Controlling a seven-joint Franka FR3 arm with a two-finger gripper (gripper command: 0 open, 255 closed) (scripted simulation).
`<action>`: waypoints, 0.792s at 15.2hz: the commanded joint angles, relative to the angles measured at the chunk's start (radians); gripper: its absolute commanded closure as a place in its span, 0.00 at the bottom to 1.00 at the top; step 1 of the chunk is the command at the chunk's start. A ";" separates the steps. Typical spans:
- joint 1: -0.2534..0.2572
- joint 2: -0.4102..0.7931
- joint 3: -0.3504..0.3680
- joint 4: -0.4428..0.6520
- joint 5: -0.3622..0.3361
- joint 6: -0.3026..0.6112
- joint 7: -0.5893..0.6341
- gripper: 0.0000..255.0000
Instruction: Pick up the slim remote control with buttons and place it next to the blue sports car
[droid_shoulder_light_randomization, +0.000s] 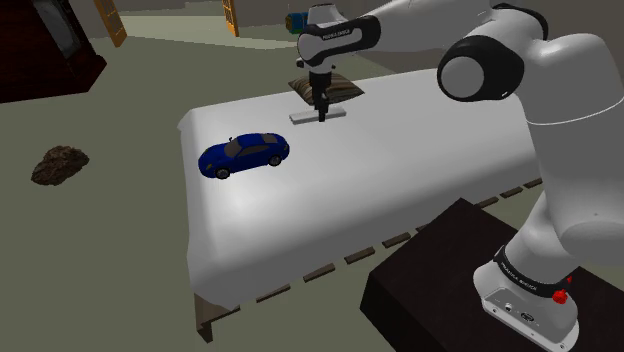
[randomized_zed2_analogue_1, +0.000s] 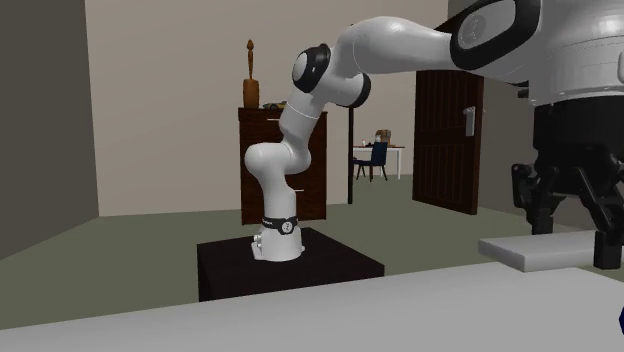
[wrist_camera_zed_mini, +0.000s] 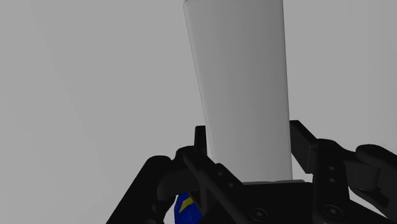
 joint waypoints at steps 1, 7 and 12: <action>-0.001 0.012 0.002 -0.006 0.004 0.019 -0.001 1.00; 0.001 0.033 0.007 -0.054 0.012 0.086 -0.006 1.00; 0.001 0.055 0.013 -0.086 0.020 0.139 -0.012 1.00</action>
